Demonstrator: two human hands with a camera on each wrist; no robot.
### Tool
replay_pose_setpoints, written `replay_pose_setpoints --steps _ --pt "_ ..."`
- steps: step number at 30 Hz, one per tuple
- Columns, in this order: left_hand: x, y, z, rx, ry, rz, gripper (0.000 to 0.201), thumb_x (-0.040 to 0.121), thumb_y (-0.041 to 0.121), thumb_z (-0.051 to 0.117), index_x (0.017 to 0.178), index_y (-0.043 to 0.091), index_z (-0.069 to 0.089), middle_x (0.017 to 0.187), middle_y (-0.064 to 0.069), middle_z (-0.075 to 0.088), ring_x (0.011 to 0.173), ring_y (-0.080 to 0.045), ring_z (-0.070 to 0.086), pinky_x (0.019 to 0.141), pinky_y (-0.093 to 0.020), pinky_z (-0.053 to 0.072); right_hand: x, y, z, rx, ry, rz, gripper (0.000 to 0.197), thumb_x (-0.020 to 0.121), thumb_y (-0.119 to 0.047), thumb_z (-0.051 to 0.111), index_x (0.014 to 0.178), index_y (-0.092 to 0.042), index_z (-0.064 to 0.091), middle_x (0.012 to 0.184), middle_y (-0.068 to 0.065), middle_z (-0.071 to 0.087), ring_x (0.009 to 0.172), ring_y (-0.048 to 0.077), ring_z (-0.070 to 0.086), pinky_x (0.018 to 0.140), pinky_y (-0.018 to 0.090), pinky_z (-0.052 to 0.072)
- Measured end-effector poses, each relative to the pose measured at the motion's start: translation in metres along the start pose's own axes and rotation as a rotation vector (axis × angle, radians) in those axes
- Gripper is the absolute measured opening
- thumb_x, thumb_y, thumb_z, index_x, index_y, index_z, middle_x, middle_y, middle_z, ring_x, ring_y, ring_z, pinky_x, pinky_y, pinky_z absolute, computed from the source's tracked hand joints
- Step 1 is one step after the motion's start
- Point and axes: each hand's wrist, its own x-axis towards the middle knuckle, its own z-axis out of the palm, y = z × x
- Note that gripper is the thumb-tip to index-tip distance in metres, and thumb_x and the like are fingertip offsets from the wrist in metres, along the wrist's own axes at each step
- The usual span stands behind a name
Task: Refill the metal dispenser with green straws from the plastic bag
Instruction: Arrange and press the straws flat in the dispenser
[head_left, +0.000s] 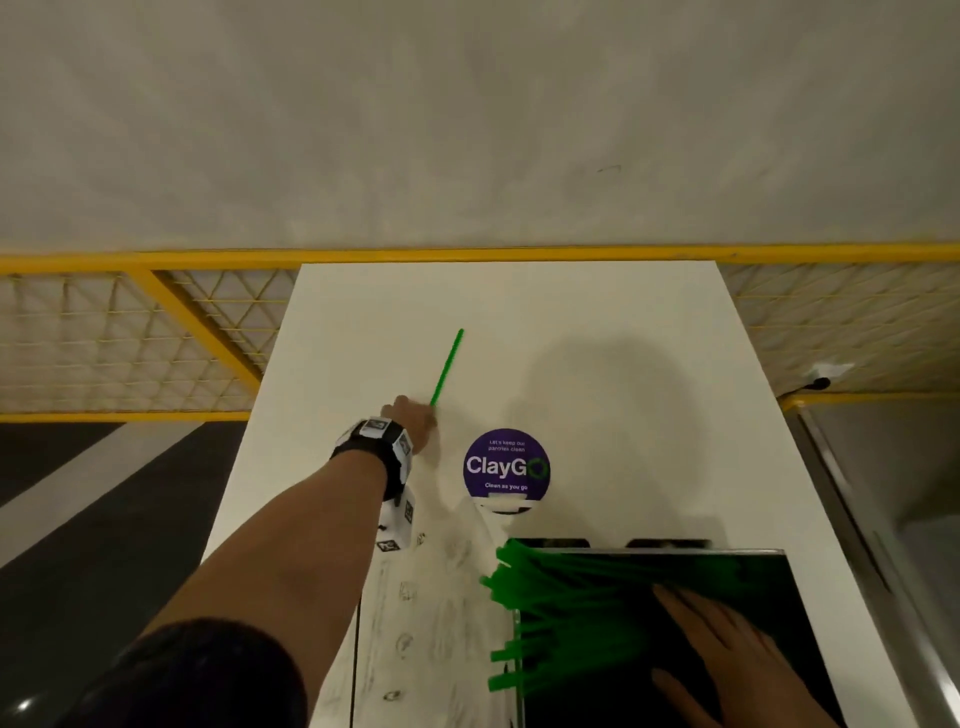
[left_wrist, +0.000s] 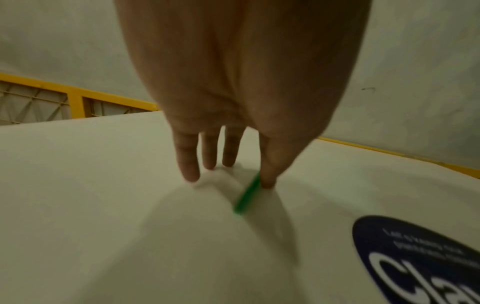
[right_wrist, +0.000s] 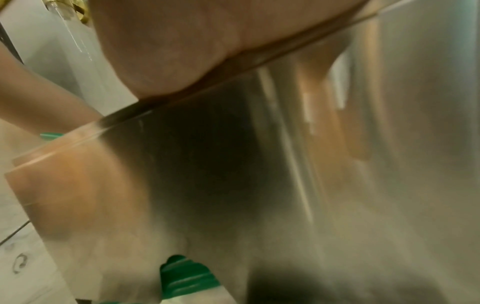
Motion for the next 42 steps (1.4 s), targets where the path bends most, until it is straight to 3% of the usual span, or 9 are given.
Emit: replay_pose_setpoints --steps 5,12,18,22,26,31,34,36,42 --pt "0.009 -0.003 -0.001 0.071 0.039 -0.013 0.03 0.094 0.013 0.049 0.121 0.001 0.057 0.126 -0.017 0.056 0.115 -0.031 0.057 0.095 -0.032 0.045 0.0 -0.007 -0.006 0.002 -0.068 0.05 0.068 0.087 -0.071 0.01 0.147 -0.039 0.012 0.113 -0.013 0.066 0.09 0.007 0.07 0.062 0.02 0.054" --pt "0.002 -0.002 -0.001 -0.016 0.095 -0.043 0.027 0.089 0.01 0.055 0.115 0.004 0.056 0.121 -0.018 0.057 0.107 -0.035 0.059 0.084 -0.036 0.048 -0.005 -0.005 -0.01 0.039 -0.117 0.055 0.065 0.088 -0.072 0.014 0.146 -0.043 0.014 0.122 -0.015 0.061 0.102 0.0 0.058 0.068 0.024 0.054" --pt "-0.054 0.013 -0.055 -0.42 0.307 0.009 0.026 0.082 0.014 0.067 0.105 0.01 0.057 0.102 -0.015 0.066 0.086 -0.031 0.062 0.071 -0.034 0.051 -0.006 0.003 -0.013 -0.009 -0.1 -0.064 0.092 0.058 -0.085 -0.013 0.143 -0.049 -0.004 0.147 -0.03 0.008 0.14 0.003 0.018 0.112 0.027 0.021" --pt "-0.136 0.037 -0.094 -0.615 0.397 0.183 0.02 0.084 0.006 0.06 0.103 0.012 0.057 0.088 -0.007 0.066 0.068 -0.022 0.065 0.056 -0.029 0.053 -0.005 0.002 -0.011 0.022 -0.083 -0.049 0.084 0.075 -0.083 0.013 0.148 -0.042 0.008 0.154 -0.019 0.014 0.141 0.009 0.019 0.115 0.033 0.022" --pt "-0.23 0.065 -0.1 -0.723 0.463 0.387 0.023 0.084 0.0 0.056 0.102 0.014 0.059 0.079 0.003 0.06 0.07 -0.021 0.07 0.065 -0.033 0.055 -0.007 0.007 -0.005 0.057 -0.027 -0.057 0.071 0.087 -0.066 0.033 0.148 -0.037 0.014 0.155 -0.012 0.019 0.142 0.014 0.021 0.116 0.036 0.021" --pt "-0.295 0.096 -0.043 -0.449 0.412 0.6 0.023 0.084 0.006 0.06 0.103 0.018 0.063 0.081 0.009 0.06 0.063 -0.003 0.058 0.061 -0.009 0.042 -0.015 0.012 -0.008 0.332 0.201 -0.099 0.043 0.091 -0.037 0.056 0.131 -0.022 0.048 0.129 -0.003 0.047 0.121 0.017 0.046 0.105 0.039 0.039" --pt "-0.298 0.105 0.001 -0.206 0.38 0.572 0.024 0.088 0.008 0.053 0.108 0.014 0.064 0.101 -0.002 0.066 0.09 -0.019 0.063 0.081 -0.028 0.048 -0.029 0.018 -0.014 0.356 0.525 -0.148 0.012 0.086 -0.017 0.063 0.095 -0.019 0.056 0.095 -0.006 0.05 0.088 0.014 0.053 0.08 0.034 0.049" --pt "-0.294 0.11 0.022 -0.043 0.375 0.568 0.028 0.087 0.004 0.048 0.109 0.01 0.065 0.107 -0.008 0.065 0.102 -0.029 0.06 0.086 -0.036 0.046 -0.037 0.022 -0.015 0.258 0.634 -0.169 0.02 0.081 -0.011 0.067 0.096 -0.017 0.057 0.096 -0.003 0.052 0.088 0.016 0.053 0.079 0.033 0.05" --pt "-0.292 0.126 0.044 0.372 0.365 0.497 0.035 0.092 0.009 0.043 0.123 0.02 0.056 0.122 -0.001 0.056 0.117 -0.025 0.041 0.096 -0.037 0.031 -0.023 0.02 -0.006 -0.019 0.223 -0.073 0.051 0.095 -0.026 0.044 0.145 -0.028 0.032 0.146 -0.001 0.038 0.131 0.021 0.039 0.109 0.038 0.031"
